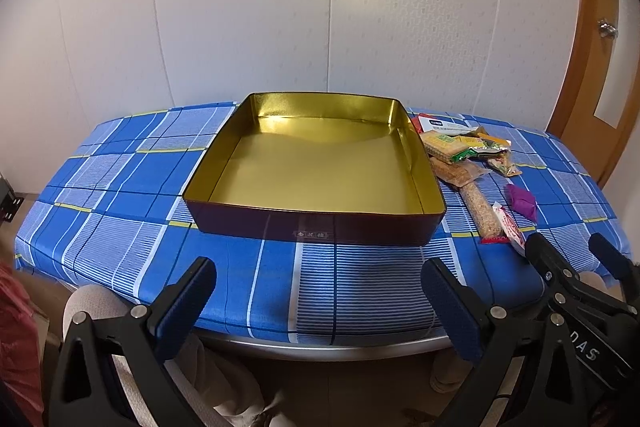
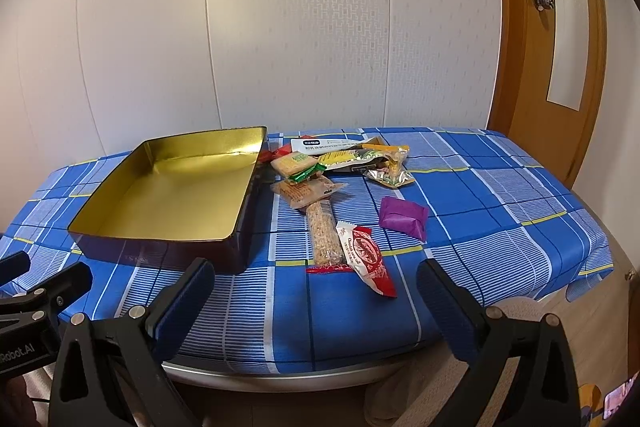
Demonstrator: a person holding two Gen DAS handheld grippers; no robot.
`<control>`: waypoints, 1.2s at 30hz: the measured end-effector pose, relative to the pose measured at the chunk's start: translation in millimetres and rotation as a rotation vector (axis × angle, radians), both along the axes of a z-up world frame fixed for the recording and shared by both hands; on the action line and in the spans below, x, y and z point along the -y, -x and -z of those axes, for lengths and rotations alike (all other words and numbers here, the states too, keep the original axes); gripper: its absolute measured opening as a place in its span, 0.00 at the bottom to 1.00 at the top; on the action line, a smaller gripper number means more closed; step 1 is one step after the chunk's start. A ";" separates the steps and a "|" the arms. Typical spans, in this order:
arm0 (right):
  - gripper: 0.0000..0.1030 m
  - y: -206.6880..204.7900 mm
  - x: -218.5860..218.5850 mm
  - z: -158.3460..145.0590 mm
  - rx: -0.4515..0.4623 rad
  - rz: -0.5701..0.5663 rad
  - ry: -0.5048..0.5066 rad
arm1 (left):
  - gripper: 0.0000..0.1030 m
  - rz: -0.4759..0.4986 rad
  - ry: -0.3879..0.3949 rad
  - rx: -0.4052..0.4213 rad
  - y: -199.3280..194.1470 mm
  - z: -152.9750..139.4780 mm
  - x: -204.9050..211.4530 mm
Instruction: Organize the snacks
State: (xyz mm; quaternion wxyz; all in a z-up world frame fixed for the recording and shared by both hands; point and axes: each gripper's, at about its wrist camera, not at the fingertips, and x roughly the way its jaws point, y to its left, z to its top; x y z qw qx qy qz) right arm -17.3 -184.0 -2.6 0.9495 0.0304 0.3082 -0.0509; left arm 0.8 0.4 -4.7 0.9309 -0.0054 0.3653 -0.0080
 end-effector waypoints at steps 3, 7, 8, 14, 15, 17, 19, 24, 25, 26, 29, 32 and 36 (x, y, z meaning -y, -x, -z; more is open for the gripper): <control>1.00 -0.6 0.1 0.3 -0.005 -0.002 0.000 | 1.00 -0.001 0.001 -0.002 -0.3 0.4 -0.4; 1.00 0.6 1.3 -0.6 0.001 0.007 -0.002 | 1.00 -0.002 0.001 -0.006 -1.2 0.7 -1.6; 1.00 0.7 2.3 -1.2 0.004 0.010 -0.004 | 1.00 -0.003 0.001 -0.006 -1.6 0.8 -1.8; 1.00 -1.5 8.3 0.4 -0.007 0.027 -0.027 | 1.00 -0.002 -0.003 -0.019 -3.0 2.8 -1.8; 1.00 -1.2 8.6 1.4 -0.008 0.027 -0.029 | 1.00 -0.002 -0.005 -0.020 -3.3 2.8 -1.5; 1.00 -1.6 8.8 2.3 -0.012 0.024 -0.030 | 1.00 0.000 -0.011 -0.022 -3.6 3.0 -0.8; 1.00 -1.5 9.2 2.4 -0.011 0.024 -0.031 | 1.00 0.004 -0.017 -0.027 -5.0 3.2 0.7; 1.00 -4.4 14.7 3.6 -0.014 0.032 -0.049 | 1.00 0.021 -0.029 -0.045 -9.9 4.6 4.5; 1.00 -6.0 16.9 4.4 -0.020 0.036 -0.056 | 1.00 0.028 -0.029 -0.047 -11.0 4.5 5.7; 1.00 -7.6 20.2 5.7 -0.026 0.043 -0.068 | 1.00 0.036 -0.026 -0.048 -11.7 4.5 6.4; 1.00 -14.3 31.0 10.3 -0.049 0.060 -0.102 | 1.00 0.052 -0.028 -0.049 -12.9 4.2 9.3; 1.00 -21.7 44.7 13.6 -0.060 0.086 -0.133 | 1.00 0.083 -0.015 -0.040 -14.2 2.2 11.4; 1.00 -28.3 59.3 15.0 -0.037 0.091 -0.169 | 1.00 0.143 -0.020 -0.026 -15.6 -1.4 19.5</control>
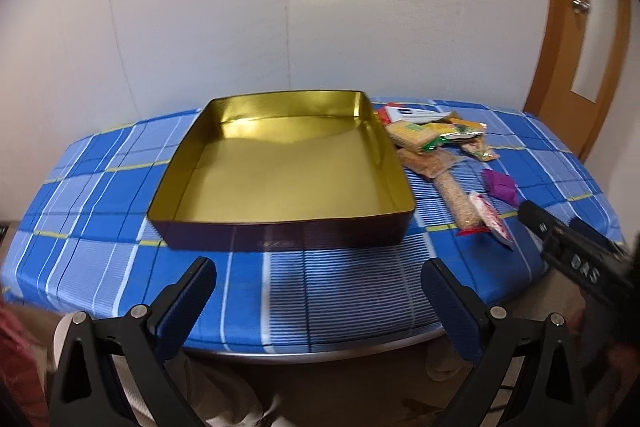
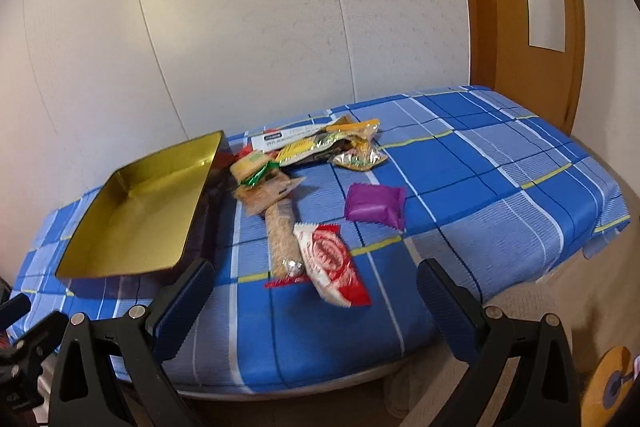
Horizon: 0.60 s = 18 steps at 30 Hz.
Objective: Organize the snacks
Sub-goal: 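Grasp the purple candy pack with the right tool while the left tool grasps the granola bar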
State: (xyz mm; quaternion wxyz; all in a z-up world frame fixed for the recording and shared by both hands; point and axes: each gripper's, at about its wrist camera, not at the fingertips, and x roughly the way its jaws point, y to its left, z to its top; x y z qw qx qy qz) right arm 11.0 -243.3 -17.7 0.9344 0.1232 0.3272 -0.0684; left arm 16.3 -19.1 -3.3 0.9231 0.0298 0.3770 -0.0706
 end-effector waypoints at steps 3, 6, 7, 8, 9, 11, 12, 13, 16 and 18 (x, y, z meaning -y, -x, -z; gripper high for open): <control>1.00 -5.6 9.7 1.5 0.039 0.011 -0.004 | 1.00 0.035 -0.057 -0.023 -1.2 3.6 13.8; 1.00 -22.0 22.3 3.8 -0.005 0.008 0.004 | 1.00 0.055 -0.110 -0.044 -2.1 9.9 24.9; 1.00 -29.7 27.9 5.1 -0.025 0.015 0.006 | 1.00 0.063 -0.118 -0.051 -2.7 11.5 27.4; 1.00 -37.2 34.0 6.4 -0.043 0.033 0.007 | 1.00 0.072 -0.118 -0.058 -3.3 12.7 28.9; 0.98 -42.8 39.5 7.8 -0.052 0.044 0.004 | 1.00 0.083 -0.114 -0.066 -4.6 13.4 30.0; 0.94 -58.8 52.8 12.0 -0.069 0.059 0.003 | 1.00 0.097 -0.097 -0.073 -7.3 13.3 29.4; 0.92 -66.6 58.8 15.0 -0.088 0.064 0.011 | 1.00 0.100 -0.087 -0.075 -9.0 12.5 29.0; 0.90 -77.5 66.6 20.1 -0.117 0.065 0.019 | 1.00 0.102 -0.076 -0.082 -11.7 11.8 28.4; 0.85 -97.6 81.1 33.0 -0.165 0.033 0.004 | 1.00 0.099 -0.048 -0.104 -20.8 9.7 27.3; 0.85 -105.4 86.1 40.2 -0.190 0.022 0.003 | 1.00 0.085 -0.044 -0.106 -24.9 8.8 28.9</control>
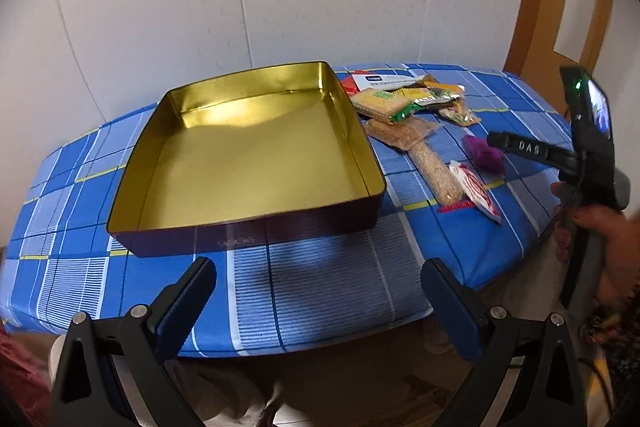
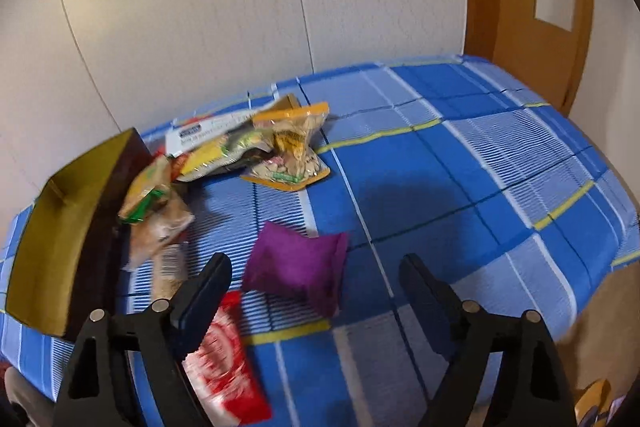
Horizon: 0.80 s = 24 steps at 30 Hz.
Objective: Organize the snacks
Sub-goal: 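Grasp the purple candy pack with the right tool while the left tool grasps the granola bar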
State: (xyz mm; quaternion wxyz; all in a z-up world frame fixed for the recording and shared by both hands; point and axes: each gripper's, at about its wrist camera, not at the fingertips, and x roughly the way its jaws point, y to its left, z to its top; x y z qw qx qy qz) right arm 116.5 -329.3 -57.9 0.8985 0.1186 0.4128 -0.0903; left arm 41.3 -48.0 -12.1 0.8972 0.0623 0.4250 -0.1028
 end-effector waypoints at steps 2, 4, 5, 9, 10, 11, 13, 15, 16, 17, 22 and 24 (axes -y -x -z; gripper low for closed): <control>0.85 -6.7 2.2 7.4 -0.023 -0.021 -0.011 | 1.00 -0.011 -0.002 -0.002 -4.5 -0.1 2.7; 0.85 -10.9 1.5 13.2 -0.025 -0.046 -0.003 | 1.00 -0.008 -0.001 -0.005 -8.0 0.5 7.6; 0.85 -12.5 0.4 15.7 -0.027 -0.053 0.015 | 1.00 -0.005 -0.004 -0.005 -9.0 1.1 10.5; 0.71 -19.8 -5.5 25.5 -0.037 -0.095 0.041 | 1.00 0.026 -0.011 -0.016 -13.3 6.1 24.0; 0.62 -20.5 -5.5 27.3 -0.034 -0.103 0.032 | 1.00 0.035 -0.008 -0.024 -14.8 7.6 27.6; 0.60 -20.9 -5.3 28.9 -0.027 -0.110 0.014 | 1.00 0.044 -0.007 -0.030 -16.2 8.9 31.3; 0.51 -20.7 -6.7 29.0 -0.013 -0.105 0.024 | 1.00 0.059 -0.010 -0.035 -18.5 10.6 39.3; 0.50 -20.1 -7.8 28.4 -0.005 -0.105 0.030 | 1.00 0.075 -0.015 -0.030 -20.6 10.7 47.6; 0.49 -19.1 -7.2 28.0 0.002 -0.096 0.034 | 1.00 0.082 -0.019 -0.025 -22.3 10.5 52.8; 0.49 -19.4 -5.2 27.8 0.006 -0.086 0.032 | 1.00 0.088 -0.021 -0.019 -24.1 10.3 57.6; 0.48 -18.5 7.1 27.5 0.014 -0.033 0.000 | 1.00 0.104 -0.006 -0.025 -37.5 13.0 80.1; 0.48 -17.1 8.6 27.3 0.017 -0.026 -0.003 | 1.00 0.101 -0.005 -0.036 -45.0 15.0 88.6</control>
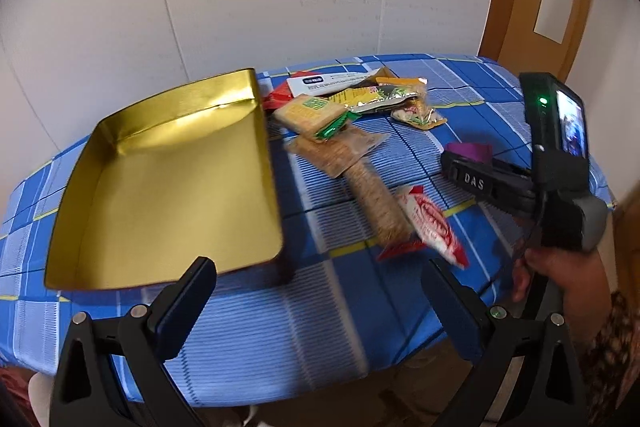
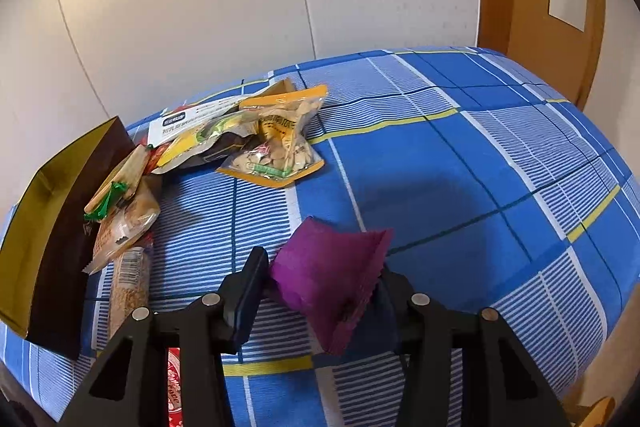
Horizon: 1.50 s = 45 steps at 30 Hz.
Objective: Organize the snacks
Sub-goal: 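Grasp the purple candy pack with the right tool while the left tool grasps the granola bar, then carry the granola bar into the tin tray and open the left tool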
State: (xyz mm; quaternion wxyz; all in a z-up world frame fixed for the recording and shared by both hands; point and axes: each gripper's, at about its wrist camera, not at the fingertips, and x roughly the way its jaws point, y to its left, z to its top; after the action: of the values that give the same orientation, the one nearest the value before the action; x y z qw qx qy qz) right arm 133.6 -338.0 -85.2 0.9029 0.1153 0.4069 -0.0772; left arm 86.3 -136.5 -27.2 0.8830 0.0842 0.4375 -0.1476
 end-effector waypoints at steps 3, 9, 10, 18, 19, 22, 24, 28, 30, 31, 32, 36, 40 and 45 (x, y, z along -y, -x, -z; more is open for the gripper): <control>0.47 1.3 1.2 -0.9 0.010 0.005 -0.004 | 1.00 -0.006 0.007 -0.040 -13.4 5.9 12.8; 0.46 5.2 8.2 -4.6 0.035 0.039 -0.009 | 0.95 0.001 -0.041 -0.037 -25.0 20.6 35.7; 0.46 5.3 9.8 -4.5 0.035 0.046 -0.011 | 0.93 0.006 -0.056 -0.029 -27.4 23.0 39.3; 0.46 5.9 17.6 -3.0 0.035 0.075 -0.033 | 0.58 0.033 -0.082 -0.036 -48.3 39.5 61.8; 0.46 6.4 18.2 -3.2 0.037 0.075 -0.035 | 0.52 0.039 -0.091 -0.040 -48.5 41.4 65.0; 0.47 7.0 20.0 -3.3 0.040 0.077 -0.039 | 0.32 0.077 -0.081 -0.092 -52.3 53.6 73.4; 0.47 7.2 21.4 -2.9 0.040 0.081 -0.047 | 0.30 0.057 -0.078 -0.100 -53.8 59.2 71.9; 0.46 7.6 22.9 -3.2 0.045 0.084 -0.055 | 0.29 0.018 -0.006 -0.116 -48.8 60.3 53.6; 0.46 7.4 22.1 -3.4 0.047 0.081 -0.055 | 0.29 0.018 0.004 -0.117 -44.5 58.8 49.1; 0.46 7.2 21.3 -3.5 0.048 0.080 -0.053 | 0.29 0.019 0.005 -0.115 -43.3 57.9 47.1; 0.46 7.0 20.2 -3.7 0.049 0.076 -0.051 | 0.29 0.018 0.006 -0.114 -41.8 58.1 45.6; 0.46 7.4 19.1 -4.5 0.060 0.063 -0.055 | 0.29 0.016 0.025 -0.124 -35.8 58.6 37.8; 0.46 7.4 19.0 -5.2 0.069 0.061 -0.059 | 0.29 0.040 0.035 -0.108 -23.1 54.0 35.5; 0.46 5.7 16.3 -4.9 0.073 0.049 -0.055 | 0.29 0.085 0.062 -0.052 -7.3 38.2 30.2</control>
State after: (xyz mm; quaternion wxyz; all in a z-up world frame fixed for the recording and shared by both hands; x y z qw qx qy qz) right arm 127.9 -354.3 -80.3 0.9115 0.1528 0.3725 -0.0840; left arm 93.6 -166.7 -65.4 0.8664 0.0714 0.4515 -0.2009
